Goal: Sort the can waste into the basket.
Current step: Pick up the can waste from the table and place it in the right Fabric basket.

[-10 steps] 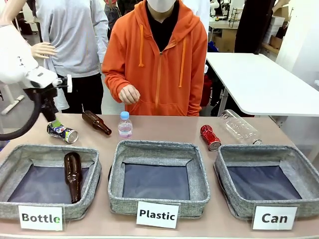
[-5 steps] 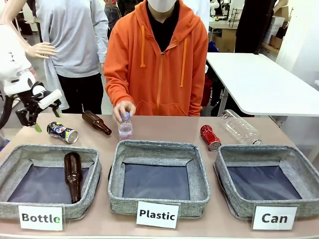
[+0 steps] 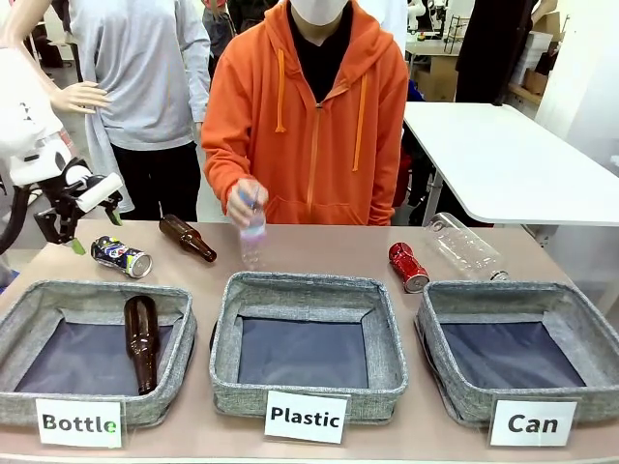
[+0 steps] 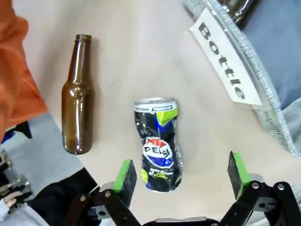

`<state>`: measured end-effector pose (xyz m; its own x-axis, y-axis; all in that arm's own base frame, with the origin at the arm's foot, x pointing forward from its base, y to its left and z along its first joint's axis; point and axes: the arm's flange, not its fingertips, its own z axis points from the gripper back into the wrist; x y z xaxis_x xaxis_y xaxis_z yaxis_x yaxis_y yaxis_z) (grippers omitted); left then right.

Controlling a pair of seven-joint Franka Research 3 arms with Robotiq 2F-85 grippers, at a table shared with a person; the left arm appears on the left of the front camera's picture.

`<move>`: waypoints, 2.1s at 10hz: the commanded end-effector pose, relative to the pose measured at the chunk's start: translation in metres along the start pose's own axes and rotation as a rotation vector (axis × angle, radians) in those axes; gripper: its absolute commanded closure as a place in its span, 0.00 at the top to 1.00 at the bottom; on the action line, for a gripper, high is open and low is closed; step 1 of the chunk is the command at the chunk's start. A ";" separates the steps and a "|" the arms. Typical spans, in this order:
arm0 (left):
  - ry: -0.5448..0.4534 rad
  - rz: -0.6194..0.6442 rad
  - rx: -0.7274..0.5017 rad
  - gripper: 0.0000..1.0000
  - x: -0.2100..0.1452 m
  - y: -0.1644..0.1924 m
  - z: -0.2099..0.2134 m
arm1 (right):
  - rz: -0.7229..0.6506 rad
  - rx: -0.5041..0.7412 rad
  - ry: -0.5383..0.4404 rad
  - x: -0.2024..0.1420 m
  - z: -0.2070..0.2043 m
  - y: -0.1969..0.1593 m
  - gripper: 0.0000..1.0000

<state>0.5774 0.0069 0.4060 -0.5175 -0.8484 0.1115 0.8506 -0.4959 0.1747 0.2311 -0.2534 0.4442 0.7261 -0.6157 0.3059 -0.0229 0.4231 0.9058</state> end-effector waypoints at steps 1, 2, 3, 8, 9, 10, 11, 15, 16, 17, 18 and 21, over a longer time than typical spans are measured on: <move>0.037 0.021 0.047 1.00 -0.007 0.005 -0.014 | 0.025 0.025 -0.018 0.002 -0.001 -0.001 1.00; 0.071 0.042 0.003 1.00 -0.016 0.004 -0.026 | 0.025 0.025 -0.018 0.002 -0.001 -0.001 1.00; 0.017 -0.030 -0.035 1.00 -0.026 -0.002 -0.028 | 0.025 0.025 -0.018 0.002 -0.001 -0.001 1.00; -0.178 -0.119 0.157 1.00 -0.050 -0.056 -0.004 | 0.025 0.025 -0.018 0.002 -0.001 -0.001 1.00; -0.193 -0.131 0.129 1.00 -0.050 -0.046 -0.009 | 0.025 0.025 -0.018 0.002 -0.001 -0.001 1.00; -0.184 -0.118 0.118 1.00 -0.046 -0.031 -0.014 | 0.025 0.025 -0.018 0.002 -0.001 -0.001 1.00; -0.168 -0.122 0.084 1.00 -0.041 -0.014 -0.020 | 0.025 0.025 -0.018 0.002 -0.001 -0.001 1.00; -0.120 -0.059 -0.075 1.00 -0.038 0.023 -0.046 | 0.025 0.025 -0.018 0.002 -0.001 -0.001 1.00; -0.106 -0.024 -0.079 1.00 -0.041 0.030 -0.051 | 0.025 0.025 -0.018 0.002 -0.001 -0.001 1.00; -0.097 -0.006 -0.094 1.00 -0.043 0.037 -0.054 | 0.025 0.025 -0.018 0.002 -0.001 -0.001 1.00; -0.078 0.018 -0.123 1.00 -0.044 0.046 -0.060 | 0.025 0.025 -0.018 0.002 -0.001 -0.001 1.00; -0.029 0.090 -0.171 1.00 -0.044 0.065 -0.078 | 0.025 0.025 -0.018 0.002 -0.001 -0.001 1.00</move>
<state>0.6505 0.0022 0.3334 -0.4689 -0.8682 0.1626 0.8823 -0.4690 0.0398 0.2310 -0.2536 0.4439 0.7264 -0.6156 0.3056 -0.0227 0.4229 0.9059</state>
